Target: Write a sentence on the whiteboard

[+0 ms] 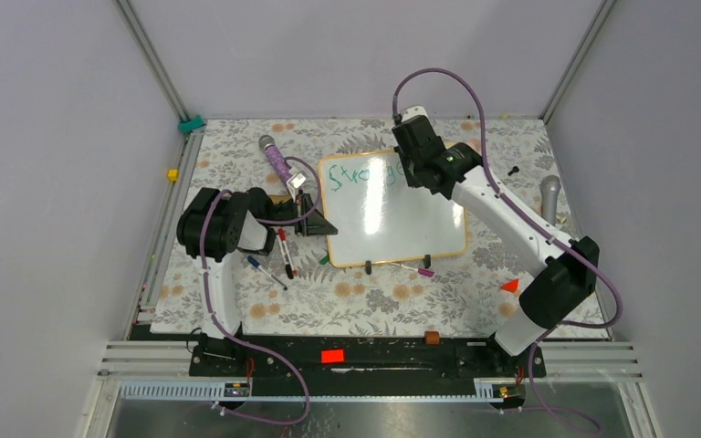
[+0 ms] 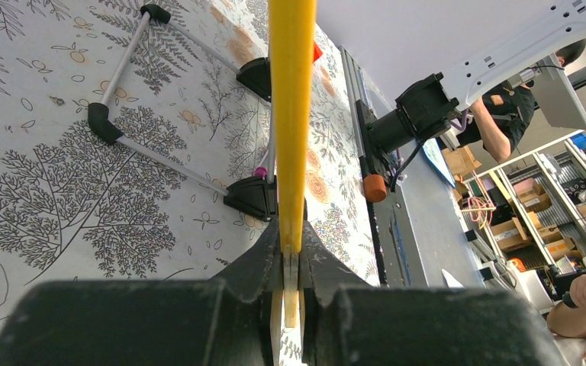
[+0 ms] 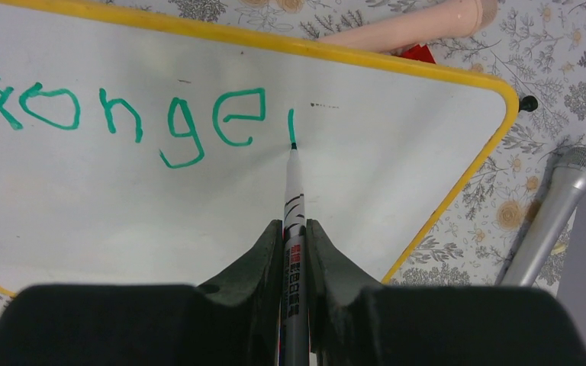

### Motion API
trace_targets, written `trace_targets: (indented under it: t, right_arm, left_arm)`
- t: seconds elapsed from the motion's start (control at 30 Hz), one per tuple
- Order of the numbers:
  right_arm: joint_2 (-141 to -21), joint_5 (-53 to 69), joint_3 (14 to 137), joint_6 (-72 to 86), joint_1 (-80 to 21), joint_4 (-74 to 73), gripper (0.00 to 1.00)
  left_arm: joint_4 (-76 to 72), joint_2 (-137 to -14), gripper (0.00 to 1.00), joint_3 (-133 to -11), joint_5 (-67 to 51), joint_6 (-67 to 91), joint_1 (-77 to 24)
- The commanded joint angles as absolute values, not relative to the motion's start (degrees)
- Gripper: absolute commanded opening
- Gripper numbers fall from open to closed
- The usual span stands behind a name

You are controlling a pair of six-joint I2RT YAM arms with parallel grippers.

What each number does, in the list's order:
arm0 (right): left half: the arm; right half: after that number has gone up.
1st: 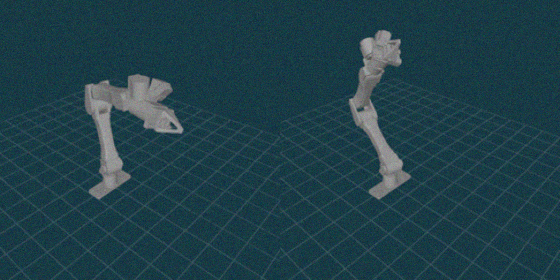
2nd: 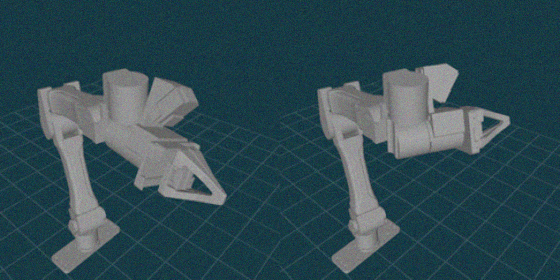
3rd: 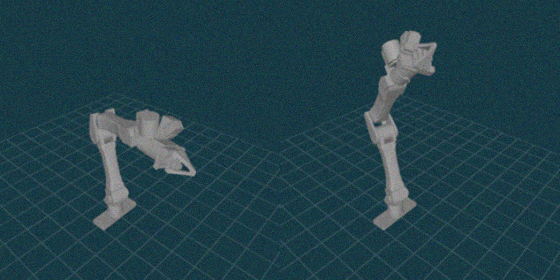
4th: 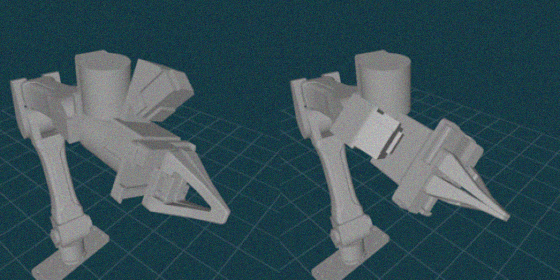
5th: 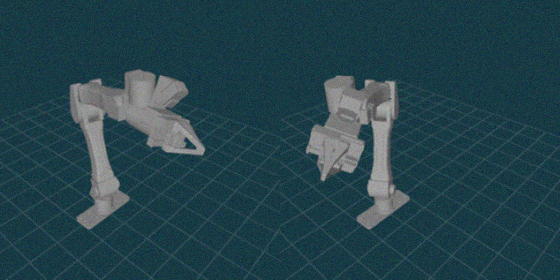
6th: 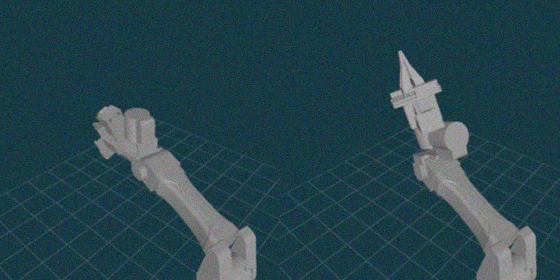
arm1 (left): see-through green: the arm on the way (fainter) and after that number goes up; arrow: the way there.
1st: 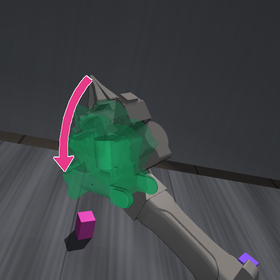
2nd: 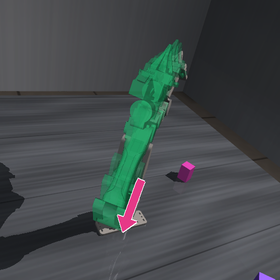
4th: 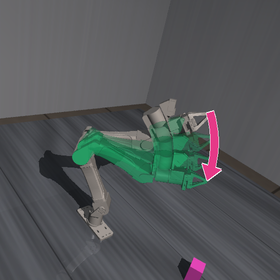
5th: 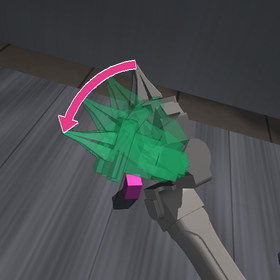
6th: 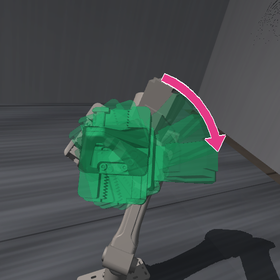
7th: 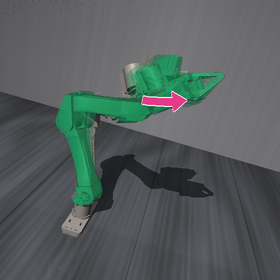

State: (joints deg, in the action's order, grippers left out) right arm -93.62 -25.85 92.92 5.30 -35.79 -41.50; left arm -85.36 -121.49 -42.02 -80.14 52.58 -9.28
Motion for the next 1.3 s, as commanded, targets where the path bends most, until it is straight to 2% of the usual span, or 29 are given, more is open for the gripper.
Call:
trace_targets:
  t: [0.0,0.23,0.87,1.27]
  right_arm:
    - [-90.56,-24.45,90.53,6.43,-35.33,-40.83,0.00]
    - [-90.08,-24.94,88.43,6.48,-35.32,-39.92,0.00]
    - [-93.30,-26.19,96.40,5.54,-32.92,-41.18,0.00]
    - [-86.46,-22.98,94.21,5.76,-32.87,-41.02,0.00]
  left_arm:
    - [-84.79,-121.38,0.00,-41.75,-81.92,52.49,-9.05]
    - [-84.77,-121.39,0.00,-41.75,-81.93,52.56,-9.00]
    - [-84.80,-121.42,0.00,-41.75,-81.96,52.50,-9.04]
    - [-84.80,-121.40,0.00,-41.81,-81.94,52.48,-9.00]
